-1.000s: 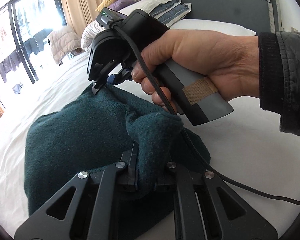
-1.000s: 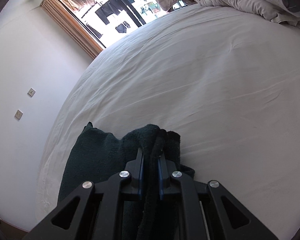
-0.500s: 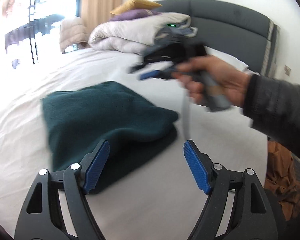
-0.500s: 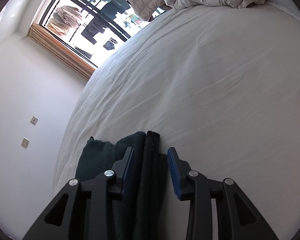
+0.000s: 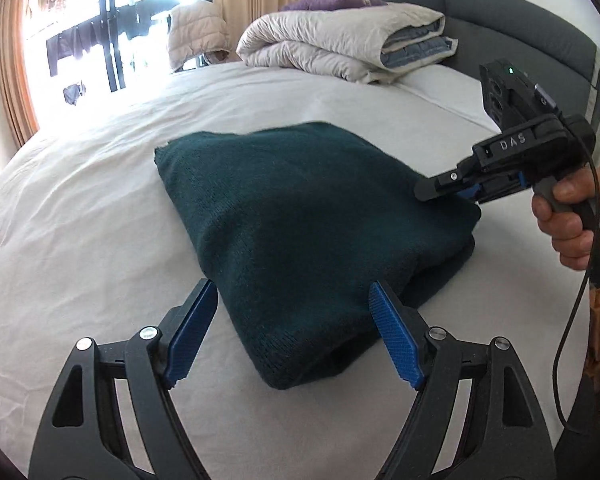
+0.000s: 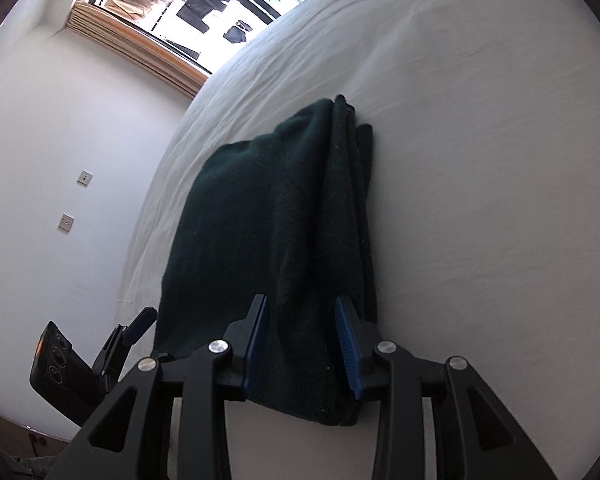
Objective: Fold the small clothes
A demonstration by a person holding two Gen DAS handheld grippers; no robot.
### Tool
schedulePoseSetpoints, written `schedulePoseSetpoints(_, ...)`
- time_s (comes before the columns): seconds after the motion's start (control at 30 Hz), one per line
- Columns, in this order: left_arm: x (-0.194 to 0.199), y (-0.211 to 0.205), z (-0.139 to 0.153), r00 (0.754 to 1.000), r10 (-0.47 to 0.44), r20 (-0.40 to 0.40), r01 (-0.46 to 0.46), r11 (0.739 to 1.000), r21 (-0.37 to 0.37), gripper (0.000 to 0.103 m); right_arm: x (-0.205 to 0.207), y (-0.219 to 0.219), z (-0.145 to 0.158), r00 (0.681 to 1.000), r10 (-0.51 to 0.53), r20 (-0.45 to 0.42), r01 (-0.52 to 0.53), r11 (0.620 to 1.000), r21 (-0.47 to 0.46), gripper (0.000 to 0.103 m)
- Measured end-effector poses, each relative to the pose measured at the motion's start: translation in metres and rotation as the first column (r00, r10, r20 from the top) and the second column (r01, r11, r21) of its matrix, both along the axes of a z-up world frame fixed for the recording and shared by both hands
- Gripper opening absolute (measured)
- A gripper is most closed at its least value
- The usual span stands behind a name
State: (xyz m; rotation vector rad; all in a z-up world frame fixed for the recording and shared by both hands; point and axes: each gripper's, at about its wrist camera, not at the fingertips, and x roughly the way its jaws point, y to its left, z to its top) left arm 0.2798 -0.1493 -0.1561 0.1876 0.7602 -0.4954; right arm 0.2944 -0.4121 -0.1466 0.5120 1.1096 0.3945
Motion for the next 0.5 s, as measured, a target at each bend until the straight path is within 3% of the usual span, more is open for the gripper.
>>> schedulePoseSetpoints(0.27, -0.001, -0.004, -0.022, 0.997, -0.022, -0.069, 0.023, 1.0, 0.014, 0.078, -0.003, 0.003, 0.002, 1.0, 0.031, 0.005, -0.031, 1.0, -0.005, 0.036)
schedulePoseSetpoints(0.33, -0.002, -0.004, -0.028, 0.996, -0.025, -0.086, 0.026, 1.0, 0.014, 0.078, -0.006, 0.011, 0.004, 0.998, 0.057, 0.014, -0.056, 0.996, -0.064, 0.017)
schedulePoseSetpoints(0.5, -0.003, -0.002, -0.036, 0.993, -0.024, -0.118, 0.026, 1.0, 0.011, 0.078, -0.014, 0.01, 0.006, 0.998, 0.04, 0.045, -0.035, 0.993, -0.117, 0.009)
